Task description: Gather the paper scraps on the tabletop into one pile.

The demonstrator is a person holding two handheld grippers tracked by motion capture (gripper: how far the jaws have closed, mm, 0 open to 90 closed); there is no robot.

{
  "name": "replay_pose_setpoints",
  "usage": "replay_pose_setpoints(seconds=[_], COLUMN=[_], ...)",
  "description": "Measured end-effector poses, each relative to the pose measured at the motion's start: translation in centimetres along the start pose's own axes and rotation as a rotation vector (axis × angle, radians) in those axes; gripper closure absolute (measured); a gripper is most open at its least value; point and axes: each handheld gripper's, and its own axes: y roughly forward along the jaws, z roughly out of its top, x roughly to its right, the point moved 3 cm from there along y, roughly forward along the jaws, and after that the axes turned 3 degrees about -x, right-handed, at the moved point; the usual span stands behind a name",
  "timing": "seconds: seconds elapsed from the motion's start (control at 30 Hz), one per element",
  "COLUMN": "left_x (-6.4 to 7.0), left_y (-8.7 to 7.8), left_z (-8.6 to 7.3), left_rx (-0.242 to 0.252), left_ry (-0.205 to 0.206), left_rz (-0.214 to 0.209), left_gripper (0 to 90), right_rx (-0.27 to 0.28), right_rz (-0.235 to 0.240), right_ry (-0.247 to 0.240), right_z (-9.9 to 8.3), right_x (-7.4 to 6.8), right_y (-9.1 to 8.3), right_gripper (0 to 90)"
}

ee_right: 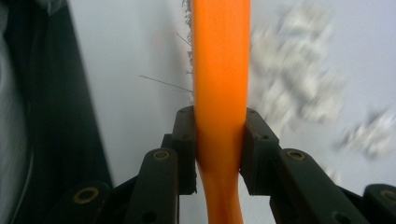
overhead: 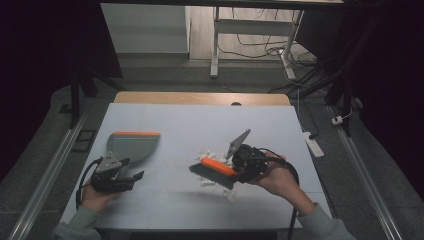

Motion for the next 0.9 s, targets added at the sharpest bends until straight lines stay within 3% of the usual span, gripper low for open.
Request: replay_pose_setpoints(seconds=[0.17,0.27,0.3,0.47,0.5,0.63,0.77,0.83,0.9], left_x=[0.0,0.1,0.1,0.0,0.0,0.0,-0.1,-0.1,0.0], left_y=[0.1,0.1,0.1,0.1,0.1,0.1,0.0,0.0,0.1], left_z=[0.0,0.1,0.1,0.0,0.0,0.0,0.0,0.0,0.0], left_rx=[-0.003,-0.005,-0.005,-0.004,-0.004,-0.004,-0.001,-0.002,-0.004], left_ry=[0.003,0.003,0.003,-0.001,-0.001,0.001,-0.004,-0.004,-0.001], left_rz=[0.001,0.003,0.003,0.004,0.004,0.004,0.003,0.001,0.001], left_gripper=[28.6,28.6,28.6,28.6,28.6,28.6,28.6,28.6,28.6], right_rx=[-0.121,-0.151,-0.168,-0.169,-0.167,-0.115,-0.061,-0.006,0.053], right_rz=[0.053,0.012,0.005,-0.028,-0.03,-0.12,-0.075,-0.085,-0.12], right_ry=[-0.066,-0.098,-0.085,-0.128,-0.126,-0.125,-0.083,-0.053,-0.02], right_z=[-2.0,-2.1,-2.0,-0.3,0.0,0.9,0.9,0.8,0.4], right_x=[-1.3,-1.2,-1.3,0.2,0.7,2.5,2.4,2.4,3.3], right_y=[2.4,3.7,3.9,4.7,4.8,4.9,4.4,3.2,1.6], right_gripper=[70.2,70.2,70.1,70.1,70.1,70.2,70.2,70.1,70.1])
